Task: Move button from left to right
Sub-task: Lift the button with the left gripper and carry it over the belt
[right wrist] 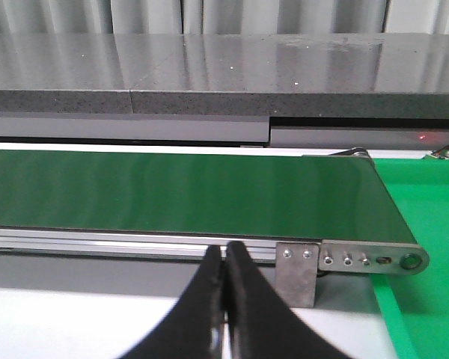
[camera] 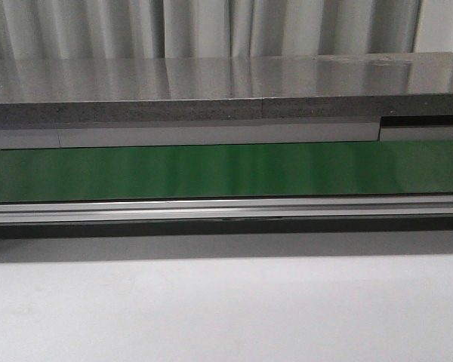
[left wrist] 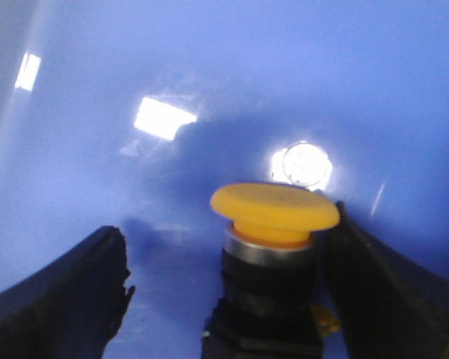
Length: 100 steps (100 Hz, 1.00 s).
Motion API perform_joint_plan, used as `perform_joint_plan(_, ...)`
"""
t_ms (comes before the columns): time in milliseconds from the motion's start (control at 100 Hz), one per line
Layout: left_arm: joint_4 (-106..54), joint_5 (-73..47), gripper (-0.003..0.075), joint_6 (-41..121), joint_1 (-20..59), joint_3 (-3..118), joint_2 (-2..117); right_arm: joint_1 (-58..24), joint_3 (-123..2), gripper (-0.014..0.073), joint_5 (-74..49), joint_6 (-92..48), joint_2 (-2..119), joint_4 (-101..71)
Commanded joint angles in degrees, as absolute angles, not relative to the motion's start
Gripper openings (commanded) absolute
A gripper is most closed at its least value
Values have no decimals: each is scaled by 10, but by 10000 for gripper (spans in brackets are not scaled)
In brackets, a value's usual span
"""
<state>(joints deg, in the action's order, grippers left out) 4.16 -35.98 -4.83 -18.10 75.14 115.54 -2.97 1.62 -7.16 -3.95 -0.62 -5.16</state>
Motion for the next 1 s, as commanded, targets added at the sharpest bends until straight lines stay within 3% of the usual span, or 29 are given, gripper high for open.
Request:
perform_joint_plan(0,41,-350,475,-51,-180,764,1132,-25,7,-67,-22,-42,-18,-47)
perform_joint_plan(540,41,-350,-13,-51,-180,764,1132,-25,7,-67,-22,-42,-18,-47)
perform_joint_plan(990,36,-402,-20,-50,-174,789,1042,-25,7,-67,-22,-42,-18,-47)
